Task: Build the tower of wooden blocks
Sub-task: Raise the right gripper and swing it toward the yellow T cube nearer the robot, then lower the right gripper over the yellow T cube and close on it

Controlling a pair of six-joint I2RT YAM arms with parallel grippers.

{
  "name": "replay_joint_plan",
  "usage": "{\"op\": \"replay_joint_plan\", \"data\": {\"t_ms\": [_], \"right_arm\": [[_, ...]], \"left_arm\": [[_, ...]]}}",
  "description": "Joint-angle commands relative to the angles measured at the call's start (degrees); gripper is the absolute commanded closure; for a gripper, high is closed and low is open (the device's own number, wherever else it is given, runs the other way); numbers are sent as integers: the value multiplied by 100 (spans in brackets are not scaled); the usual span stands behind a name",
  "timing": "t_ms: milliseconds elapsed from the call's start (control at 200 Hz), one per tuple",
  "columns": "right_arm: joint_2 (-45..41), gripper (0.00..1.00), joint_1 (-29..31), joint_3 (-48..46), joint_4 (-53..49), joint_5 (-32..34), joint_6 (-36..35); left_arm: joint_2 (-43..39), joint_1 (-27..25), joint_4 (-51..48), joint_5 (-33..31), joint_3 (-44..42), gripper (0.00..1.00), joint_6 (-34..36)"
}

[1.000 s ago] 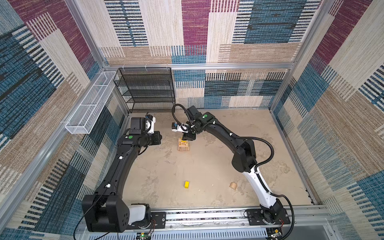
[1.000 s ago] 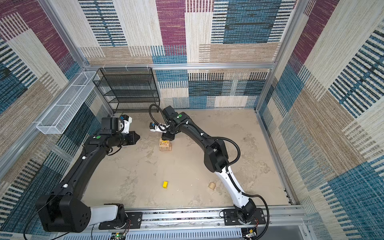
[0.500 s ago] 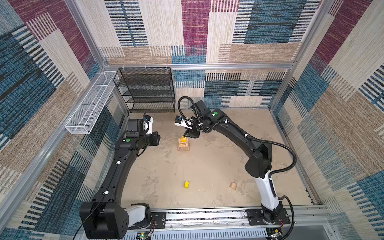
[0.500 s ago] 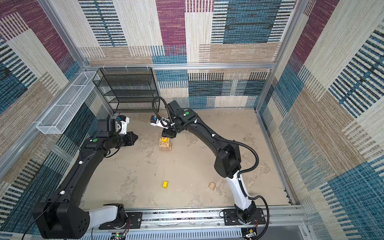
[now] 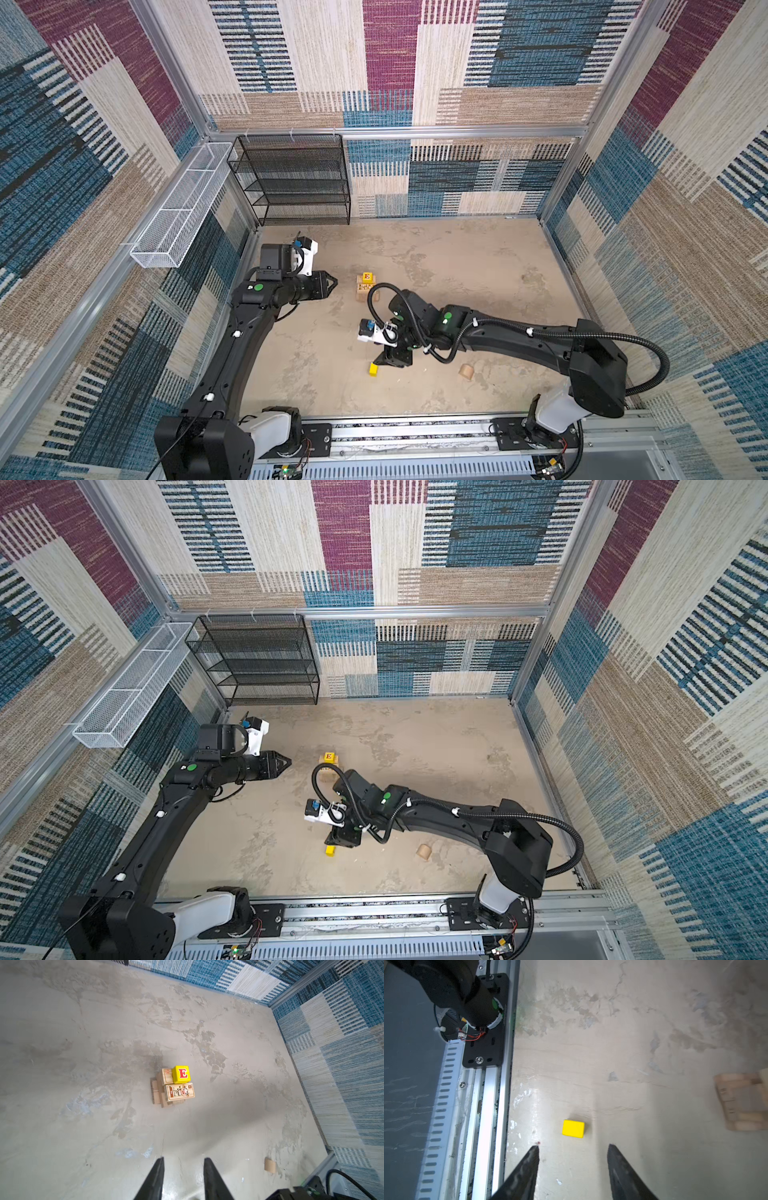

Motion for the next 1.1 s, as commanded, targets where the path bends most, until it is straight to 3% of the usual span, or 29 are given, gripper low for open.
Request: {"op": "replay_joint_plan", "data": {"t_ms": [0,270,816,1097], "right_arm": [[-15,45,283,-388,792,302,624],[168,44,484,-830,1290,699,648],[976,42,534,-448,1451,1450,814],[1071,47,536,-375,1449,1383,914]], "left_arm": [[-108,-36,-445,403,-191,63,-212],[-268,-52,-727,113,-588,62,-157],[-165,-53,-623,-245,-993,63,182],[-128,-56,-557,-233,-1016,63,183]]}}
